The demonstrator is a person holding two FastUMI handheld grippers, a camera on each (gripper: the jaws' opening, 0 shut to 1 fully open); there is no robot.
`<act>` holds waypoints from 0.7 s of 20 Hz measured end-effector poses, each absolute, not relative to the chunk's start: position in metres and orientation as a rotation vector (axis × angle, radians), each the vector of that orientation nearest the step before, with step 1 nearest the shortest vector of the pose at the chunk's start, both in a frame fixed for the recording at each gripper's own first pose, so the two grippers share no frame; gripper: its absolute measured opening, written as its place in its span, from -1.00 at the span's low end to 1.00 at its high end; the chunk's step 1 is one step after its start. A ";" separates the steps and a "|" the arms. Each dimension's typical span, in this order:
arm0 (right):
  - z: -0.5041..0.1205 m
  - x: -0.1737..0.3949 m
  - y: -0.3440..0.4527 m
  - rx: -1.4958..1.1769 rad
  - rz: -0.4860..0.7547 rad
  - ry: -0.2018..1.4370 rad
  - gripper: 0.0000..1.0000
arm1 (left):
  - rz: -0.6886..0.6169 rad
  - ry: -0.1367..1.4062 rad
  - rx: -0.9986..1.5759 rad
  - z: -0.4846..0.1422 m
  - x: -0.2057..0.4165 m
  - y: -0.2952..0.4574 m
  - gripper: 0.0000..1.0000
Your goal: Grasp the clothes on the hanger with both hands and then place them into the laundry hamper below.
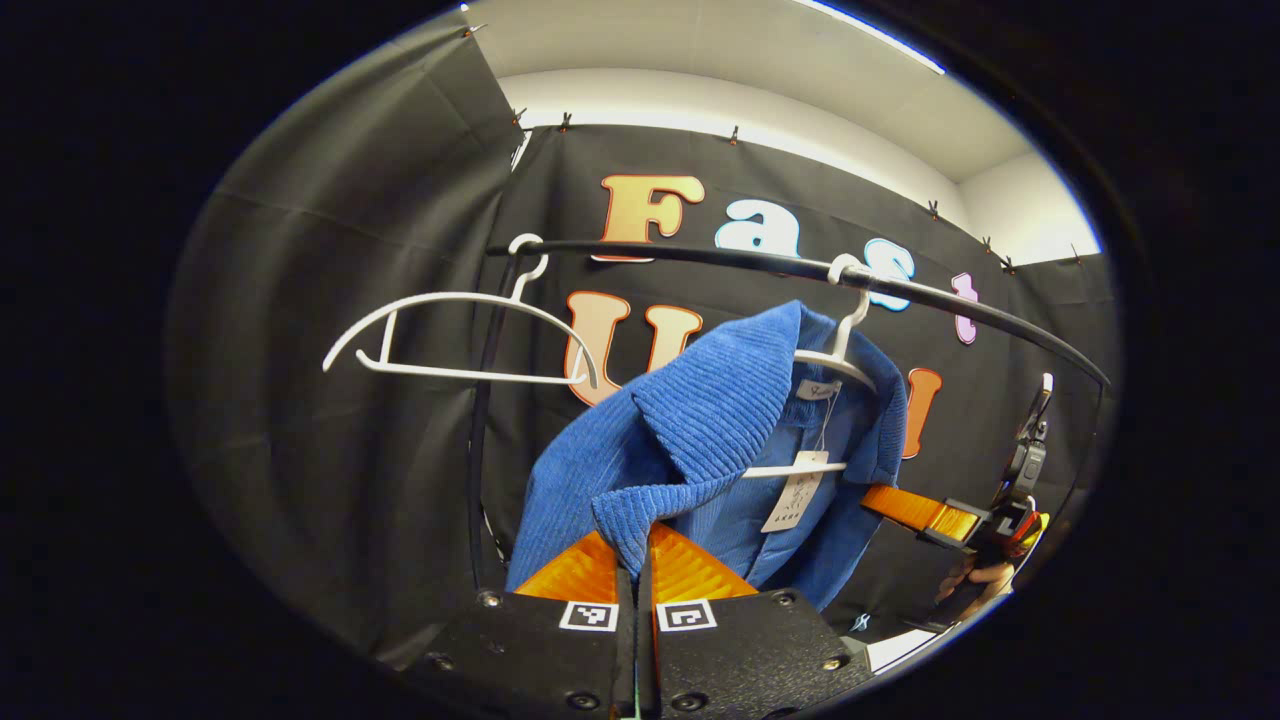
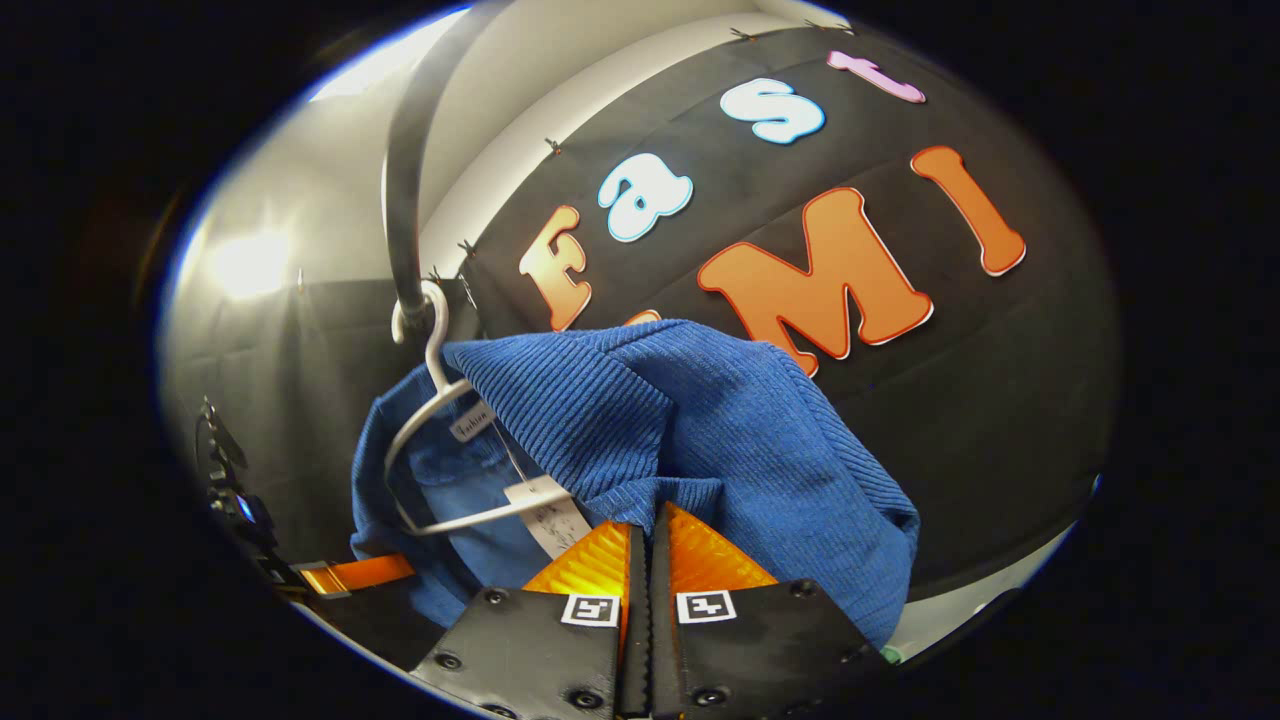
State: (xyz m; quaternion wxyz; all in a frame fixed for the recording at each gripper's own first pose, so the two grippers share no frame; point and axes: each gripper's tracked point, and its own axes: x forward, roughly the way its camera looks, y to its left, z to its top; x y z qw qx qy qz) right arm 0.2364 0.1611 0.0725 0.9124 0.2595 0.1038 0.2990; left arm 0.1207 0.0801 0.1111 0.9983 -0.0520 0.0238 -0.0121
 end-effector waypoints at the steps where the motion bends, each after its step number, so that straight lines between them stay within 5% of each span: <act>1: 0.079 0.239 0.159 0.588 0.624 0.215 -0.85 | -0.029 0.032 -0.089 0.122 0.119 0.084 -1.00; 5: 0.124 0.252 0.144 0.827 0.685 0.168 -0.84 | -0.050 -0.017 -0.097 0.160 0.110 0.098 -0.98; 14: 0.162 0.288 0.110 0.842 0.639 0.086 -0.85 | -0.043 -0.084 -0.049 0.205 0.133 0.136 -1.00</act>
